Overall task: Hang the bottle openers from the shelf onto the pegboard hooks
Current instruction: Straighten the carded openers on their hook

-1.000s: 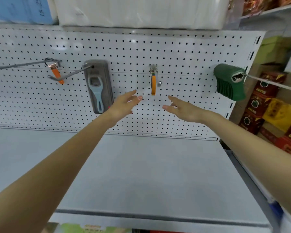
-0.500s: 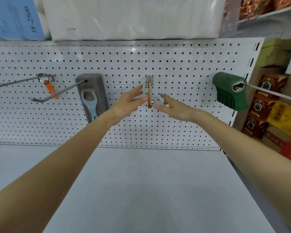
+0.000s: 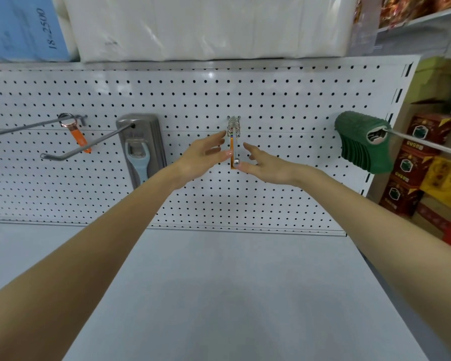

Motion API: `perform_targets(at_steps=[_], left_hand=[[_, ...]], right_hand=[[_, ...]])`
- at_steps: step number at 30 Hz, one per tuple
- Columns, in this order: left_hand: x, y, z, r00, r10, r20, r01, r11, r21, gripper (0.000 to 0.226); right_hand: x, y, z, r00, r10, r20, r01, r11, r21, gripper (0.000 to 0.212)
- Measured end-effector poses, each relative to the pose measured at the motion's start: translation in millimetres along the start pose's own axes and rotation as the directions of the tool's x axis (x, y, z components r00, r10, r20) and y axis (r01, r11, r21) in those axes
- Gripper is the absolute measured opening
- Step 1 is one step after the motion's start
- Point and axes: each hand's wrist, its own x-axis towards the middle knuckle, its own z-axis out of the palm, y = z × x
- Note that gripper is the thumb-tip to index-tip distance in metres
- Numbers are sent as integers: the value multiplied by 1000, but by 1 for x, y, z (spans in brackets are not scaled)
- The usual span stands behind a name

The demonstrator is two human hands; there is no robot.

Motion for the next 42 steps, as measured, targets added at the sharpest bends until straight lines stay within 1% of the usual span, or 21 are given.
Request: perform_targets(at_steps=[11, 15, 19, 23, 25, 28, 29, 37, 42], left_hand=[[0, 1, 3, 999, -46, -24, 45, 999, -17, 64], [-2, 0, 3, 997, -67, -27, 66, 998, -20, 66], [-10, -3, 2, 992, -108, -66, 107, 994, -23, 68], [-25, -5, -2, 988, -134, -81, 137, 990, 27, 67], [-36, -8, -5, 989, -127, -73, 134, 986, 98, 67], [-55, -9, -8, 994, -95, -49, 104, 961, 258, 67], [-61, -8, -9, 995, -85, -42, 94, 955, 282, 67], [-114, 0, 0, 998, -65, 24, 55, 956, 289, 65], [-139, 12, 20, 994, -48, 100, 26, 976, 217, 68]], right_hand=[[5, 0, -1, 999, 0, -35, 0, 1000, -13, 84], [4, 2, -3, 1000, -7, -22, 7, 1000, -19, 87], [3, 4, -4, 1000, 4, 8, -4, 999, -40, 90], [-6, 4, -2, 999, 37, 29, -35, 996, -86, 91], [-16, 4, 1, 998, 51, 38, -46, 992, -118, 90], [-37, 4, 6, 995, 90, 47, -81, 982, -169, 90], [-45, 4, 7, 993, 104, 47, -95, 980, -177, 91], [-125, 0, 6, 978, 206, -27, -207, 959, -193, 89], [-182, 15, 9, 944, 324, -55, -328, 920, -212, 89]])
